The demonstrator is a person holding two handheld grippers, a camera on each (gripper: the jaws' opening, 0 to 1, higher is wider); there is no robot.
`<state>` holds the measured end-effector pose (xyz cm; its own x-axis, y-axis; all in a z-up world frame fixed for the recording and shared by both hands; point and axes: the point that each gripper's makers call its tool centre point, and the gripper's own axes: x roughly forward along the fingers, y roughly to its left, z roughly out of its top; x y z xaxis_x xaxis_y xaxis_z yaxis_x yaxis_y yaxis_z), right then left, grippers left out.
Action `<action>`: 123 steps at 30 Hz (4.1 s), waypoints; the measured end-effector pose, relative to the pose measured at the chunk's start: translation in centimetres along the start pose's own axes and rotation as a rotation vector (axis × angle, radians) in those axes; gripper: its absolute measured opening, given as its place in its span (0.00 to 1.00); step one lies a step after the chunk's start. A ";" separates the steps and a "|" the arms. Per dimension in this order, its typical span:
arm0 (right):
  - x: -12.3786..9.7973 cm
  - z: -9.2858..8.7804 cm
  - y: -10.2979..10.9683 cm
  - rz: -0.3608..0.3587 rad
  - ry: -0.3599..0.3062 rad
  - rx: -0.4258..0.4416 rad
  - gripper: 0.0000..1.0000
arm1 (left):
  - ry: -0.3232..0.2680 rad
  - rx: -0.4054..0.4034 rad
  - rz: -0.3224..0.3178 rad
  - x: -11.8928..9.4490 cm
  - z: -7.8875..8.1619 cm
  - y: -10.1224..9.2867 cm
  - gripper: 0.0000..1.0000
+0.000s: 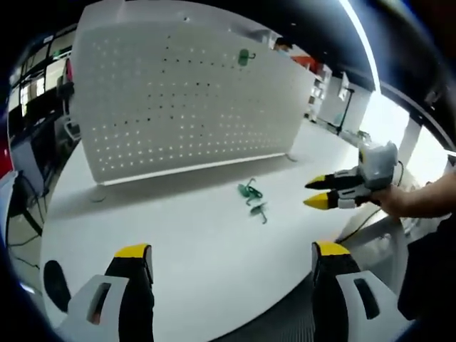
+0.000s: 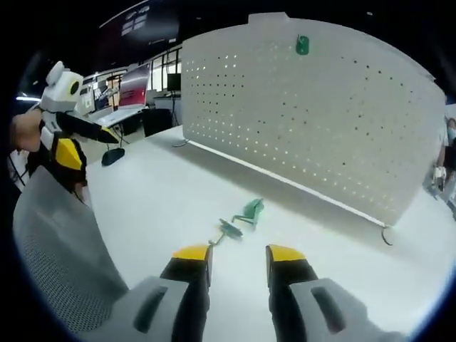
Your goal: Insert the hook assembly into the mounting plate slot until the hook locks in place.
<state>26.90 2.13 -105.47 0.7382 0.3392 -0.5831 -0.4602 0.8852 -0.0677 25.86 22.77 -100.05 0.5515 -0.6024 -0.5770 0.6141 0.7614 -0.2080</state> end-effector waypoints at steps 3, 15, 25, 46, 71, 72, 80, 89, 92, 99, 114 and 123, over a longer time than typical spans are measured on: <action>1.0 -0.1 0.4 0.028 0.019 -0.019 0.27 | 0.008 0.001 -0.001 0.1 -0.2 0.0 0.94; 5.0 0.1 1.1 0.131 0.087 -0.101 0.25 | 0.070 -0.020 -0.017 1.2 -1.9 0.3 0.94; 8.0 -0.6 1.0 0.194 0.159 -0.194 0.19 | 0.089 -0.038 -0.013 1.2 -2.4 0.8 0.93; 10.3 -1.8 0.5 0.280 0.257 -0.493 0.07 | 0.102 -0.069 0.017 1.3 -2.8 1.5 0.93; 9.3 0.6 -0.5 0.243 0.189 -0.330 0.01 | 0.106 -0.051 0.001 1.5 -2.2 1.4 0.94; 9.2 1.0 -0.7 0.238 0.180 -0.322 0.01 | 0.104 -0.048 -0.004 1.6 -2.2 1.3 0.94; 8.4 3.1 -1.8 0.206 0.137 -0.257 0.01 | 0.097 -0.035 -0.015 1.5 -1.7 1.1 0.95; 6.5 5.3 -2.7 0.198 0.081 -0.172 0.01 | 0.092 -0.012 -0.018 1.3 -1.2 1.4 0.95; 5.6 6.2 -2.4 0.211 0.049 -0.125 0.01 | 0.102 -0.003 -0.018 1.3 -1.3 1.7 0.95; 3.2 7.2 -1.4 0.265 -0.004 -0.095 0.01 | 0.083 -0.024 -0.053 1.3 -0.3 1.4 0.95; -0.3 8.7 2.8 0.466 -0.142 0.103 0.00 | 0.042 -0.010 -0.132 1.6 1.7 -0.3 0.92; -1.6 9.6 5.4 0.617 -0.202 0.221 0.00 | -0.070 0.005 -0.267 1.3 4.8 -2.5 0.74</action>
<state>27.92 9.41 -97.13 0.4609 0.8358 -0.2984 -0.7303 0.5482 0.4076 27.74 18.95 -96.46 0.4067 -0.7971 -0.4464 0.7458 0.5719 -0.3417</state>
